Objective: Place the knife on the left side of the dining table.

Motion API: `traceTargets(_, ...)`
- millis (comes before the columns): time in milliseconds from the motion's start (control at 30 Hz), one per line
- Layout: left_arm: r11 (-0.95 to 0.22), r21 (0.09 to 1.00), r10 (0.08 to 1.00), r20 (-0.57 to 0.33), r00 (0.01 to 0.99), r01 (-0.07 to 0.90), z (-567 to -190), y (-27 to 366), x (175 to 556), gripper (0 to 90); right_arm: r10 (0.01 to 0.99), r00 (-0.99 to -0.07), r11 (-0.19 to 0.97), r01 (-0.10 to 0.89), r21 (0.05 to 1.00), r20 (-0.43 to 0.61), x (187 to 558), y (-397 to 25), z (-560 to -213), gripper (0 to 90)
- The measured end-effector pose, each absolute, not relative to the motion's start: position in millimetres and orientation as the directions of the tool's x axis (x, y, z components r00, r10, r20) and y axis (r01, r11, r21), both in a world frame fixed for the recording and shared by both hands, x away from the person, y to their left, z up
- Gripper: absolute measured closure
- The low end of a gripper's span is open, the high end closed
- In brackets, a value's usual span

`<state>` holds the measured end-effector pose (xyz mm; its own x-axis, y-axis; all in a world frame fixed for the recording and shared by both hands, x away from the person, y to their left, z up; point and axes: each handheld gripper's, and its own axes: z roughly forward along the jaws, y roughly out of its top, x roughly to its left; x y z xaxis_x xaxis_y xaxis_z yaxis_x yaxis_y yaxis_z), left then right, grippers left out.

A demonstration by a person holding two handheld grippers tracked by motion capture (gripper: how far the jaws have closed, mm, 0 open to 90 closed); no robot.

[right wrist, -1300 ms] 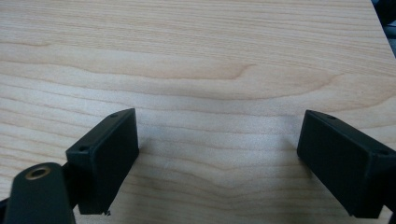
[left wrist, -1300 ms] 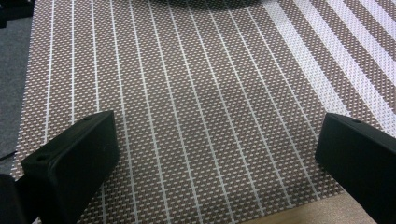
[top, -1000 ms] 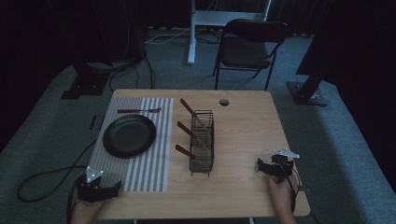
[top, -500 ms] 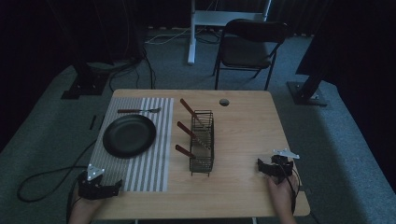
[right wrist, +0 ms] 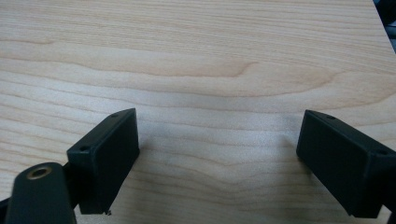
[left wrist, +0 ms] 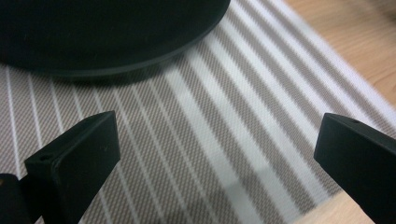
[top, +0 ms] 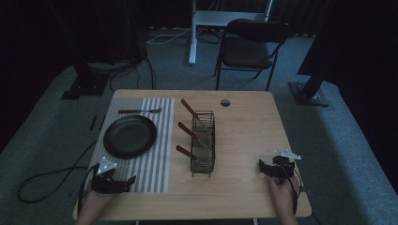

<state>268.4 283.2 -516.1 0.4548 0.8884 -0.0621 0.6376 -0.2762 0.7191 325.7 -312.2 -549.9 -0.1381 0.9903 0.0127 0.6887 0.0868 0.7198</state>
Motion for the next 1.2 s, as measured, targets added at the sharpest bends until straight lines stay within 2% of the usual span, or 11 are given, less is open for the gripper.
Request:
traceTargets(433, -0.316, 0.752, 0.835, -0.07, 0.546, 0.578, -493, 259, 290, 1.1, 0.99, -0.138, 0.087, 0.689, 0.72, 0.012, 326, -312, -550, 12.1)
traceTargets(1200, -0.328, 0.809, 0.766, -0.074, 0.639, 0.488, -444, 216, 327, 2.4, 0.99, -0.14, 0.089, 0.687, 0.721, 0.011, 326, -312, -550, 12.1)
